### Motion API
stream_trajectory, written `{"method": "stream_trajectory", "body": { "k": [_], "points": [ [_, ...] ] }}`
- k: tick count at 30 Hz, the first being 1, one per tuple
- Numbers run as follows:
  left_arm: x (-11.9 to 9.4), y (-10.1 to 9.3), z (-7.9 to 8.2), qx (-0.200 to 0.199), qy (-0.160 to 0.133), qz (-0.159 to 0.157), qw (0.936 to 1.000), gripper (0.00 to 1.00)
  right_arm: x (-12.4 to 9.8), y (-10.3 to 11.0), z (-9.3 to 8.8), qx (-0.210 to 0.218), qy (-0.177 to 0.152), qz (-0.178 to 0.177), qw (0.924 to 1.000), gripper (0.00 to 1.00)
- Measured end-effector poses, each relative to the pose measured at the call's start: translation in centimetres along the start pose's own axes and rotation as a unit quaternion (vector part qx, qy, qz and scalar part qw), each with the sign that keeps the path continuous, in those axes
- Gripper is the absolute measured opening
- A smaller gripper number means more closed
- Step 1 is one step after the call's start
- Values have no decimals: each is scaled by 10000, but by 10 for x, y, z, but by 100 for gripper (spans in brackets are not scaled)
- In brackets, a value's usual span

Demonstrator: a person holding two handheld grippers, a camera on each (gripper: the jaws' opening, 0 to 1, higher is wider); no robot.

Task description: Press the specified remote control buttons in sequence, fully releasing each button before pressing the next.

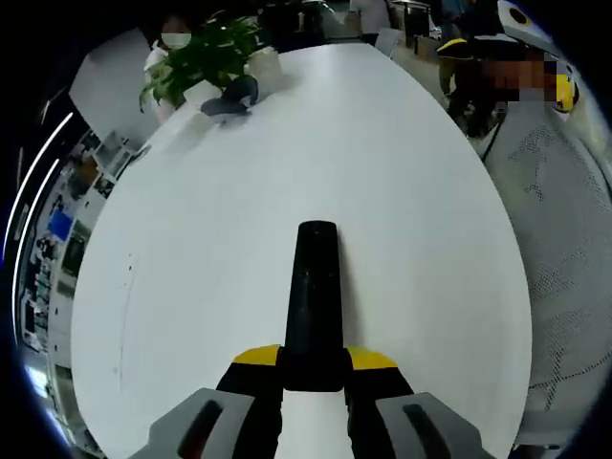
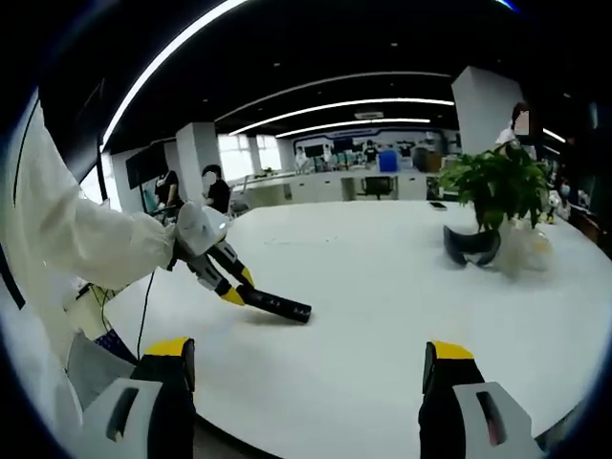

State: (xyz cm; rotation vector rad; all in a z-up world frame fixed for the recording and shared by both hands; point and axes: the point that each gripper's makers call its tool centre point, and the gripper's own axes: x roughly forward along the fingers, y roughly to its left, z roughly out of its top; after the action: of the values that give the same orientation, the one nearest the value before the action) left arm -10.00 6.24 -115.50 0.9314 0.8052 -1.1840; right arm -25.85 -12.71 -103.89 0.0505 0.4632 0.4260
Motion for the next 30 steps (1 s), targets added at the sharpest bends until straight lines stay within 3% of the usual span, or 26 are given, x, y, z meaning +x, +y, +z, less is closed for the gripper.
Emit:
{"method": "stream_trajectory", "body": {
  "k": [20,30],
  "points": [
    [22,60,-6,157,286,-22,9995,23,12,12,-15,-27,447,236,9987,99],
    [34,92,-13,73,524,-3,9986,23,16,16,-16,36,474,266,9985,99]
  ]
}}
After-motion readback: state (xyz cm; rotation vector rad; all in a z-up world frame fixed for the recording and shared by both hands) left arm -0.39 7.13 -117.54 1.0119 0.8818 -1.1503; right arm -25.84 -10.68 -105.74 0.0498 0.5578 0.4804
